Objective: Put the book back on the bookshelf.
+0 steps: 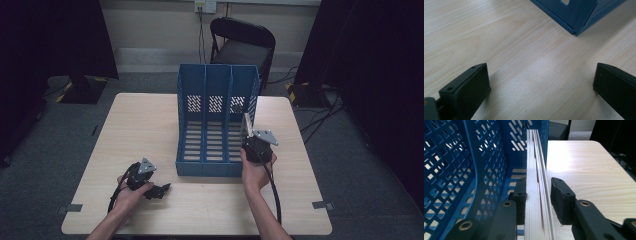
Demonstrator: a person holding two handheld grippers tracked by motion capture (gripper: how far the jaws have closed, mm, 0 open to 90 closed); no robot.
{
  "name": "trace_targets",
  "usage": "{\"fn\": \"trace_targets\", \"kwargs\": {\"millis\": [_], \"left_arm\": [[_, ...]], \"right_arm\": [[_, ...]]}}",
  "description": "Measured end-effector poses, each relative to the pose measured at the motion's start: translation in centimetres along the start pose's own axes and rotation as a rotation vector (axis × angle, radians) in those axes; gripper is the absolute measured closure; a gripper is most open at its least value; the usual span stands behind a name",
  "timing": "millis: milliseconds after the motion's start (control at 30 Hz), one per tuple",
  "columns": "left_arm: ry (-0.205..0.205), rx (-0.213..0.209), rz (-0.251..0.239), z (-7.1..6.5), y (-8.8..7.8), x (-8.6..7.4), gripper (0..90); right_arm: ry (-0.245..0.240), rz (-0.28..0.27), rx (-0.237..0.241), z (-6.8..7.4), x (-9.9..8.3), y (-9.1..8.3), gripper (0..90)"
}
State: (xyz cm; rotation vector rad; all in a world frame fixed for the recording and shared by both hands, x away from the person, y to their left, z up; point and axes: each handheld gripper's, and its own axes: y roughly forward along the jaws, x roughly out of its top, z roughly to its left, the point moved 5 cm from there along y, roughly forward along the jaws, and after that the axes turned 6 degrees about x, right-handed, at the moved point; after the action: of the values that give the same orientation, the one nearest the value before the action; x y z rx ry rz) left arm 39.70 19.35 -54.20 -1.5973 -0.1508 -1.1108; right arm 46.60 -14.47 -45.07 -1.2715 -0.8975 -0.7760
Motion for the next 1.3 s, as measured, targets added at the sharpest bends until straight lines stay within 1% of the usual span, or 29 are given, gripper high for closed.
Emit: {"fn": "trace_targets", "kwargs": {"millis": [67, 100, 167, 233, 267, 333, 400, 600, 700, 767, 833, 867, 1033, 1100, 1167, 1300], "left_arm": [[-0.002, 0.001, -0.002, -0.02, 0.08, 0.08, 0.0], [-0.003, -0.002, 0.0, -0.06, 0.11, 0.11, 0.0], [0.0, -0.001, -0.001, -0.08, 0.16, 0.16, 0.0], [-0.003, -0.001, -0.002, -0.12, 0.18, 0.18, 0.0], [-0.004, -0.001, -0.002, -0.13, 0.18, 0.18, 0.0], [-0.001, 0.0, -0.002, -0.14, 0.16, 0.17, 0.0], [0.002, 0.002, -0.002, -0.13, 0.14, 0.17, 0.2], [0.001, 0.0, -0.002, -0.17, 0.13, 0.15, 0.2], [0.004, 0.0, -0.001, -0.15, 0.12, 0.15, 0.2], [0.006, 0.001, 0.0, -0.13, 0.11, 0.15, 0.2], [0.003, 0.0, -0.002, -0.15, 0.13, 0.16, 0.2], [0.002, -0.002, -0.002, -0.17, 0.14, 0.16, 0.1], [-0.002, -0.005, -0.002, -0.21, 0.18, 0.19, 0.0], [-0.001, -0.005, -0.002, -0.21, 0.19, 0.2, 0.0], [0.0, -0.005, -0.002, -0.2, 0.21, 0.22, 0.0], [0.001, -0.005, 0.0, -0.19, 0.21, 0.22, 0.0]], "right_arm": [[-0.011, -0.003, 0.005, 0.16, 0.04, -0.01, 75.2], [-0.015, -0.007, -0.005, 0.25, 0.05, -0.03, 75.7], [-0.009, -0.012, -0.021, 0.32, 0.01, -0.03, 76.0], [0.021, -0.021, -0.039, 0.3, -0.03, -0.04, 76.2], [0.023, -0.024, -0.046, 0.38, -0.04, -0.03, 76.2], [0.008, -0.032, -0.068, 0.55, -0.11, -0.03, 76.2], [-0.004, -0.031, -0.078, 0.63, -0.12, -0.05, 76.3], [-0.028, -0.021, -0.079, 0.59, -0.07, -0.01, 75.1], [-0.046, -0.02, -0.091, 0.67, -0.05, 0.02, 73.8], [-0.043, -0.018, -0.089, 0.63, -0.04, 0.08, 72.7], [-0.045, -0.015, -0.085, 0.55, -0.02, 0.14, 69.2], [-0.037, -0.004, -0.075, 0.46, -0.06, 0.17, 67.2], [-0.019, -0.001, -0.059, 0.19, 0.01, 0.14, 63.8], [-0.018, -0.003, -0.047, 0.19, 0.04, 0.14, 62.9], [-0.006, -0.017, -0.032, 0.18, 0.1, 0.1, 60.9], [0.003, -0.018, -0.022, 0.28, 0.06, 0.22, 57.3]]}}
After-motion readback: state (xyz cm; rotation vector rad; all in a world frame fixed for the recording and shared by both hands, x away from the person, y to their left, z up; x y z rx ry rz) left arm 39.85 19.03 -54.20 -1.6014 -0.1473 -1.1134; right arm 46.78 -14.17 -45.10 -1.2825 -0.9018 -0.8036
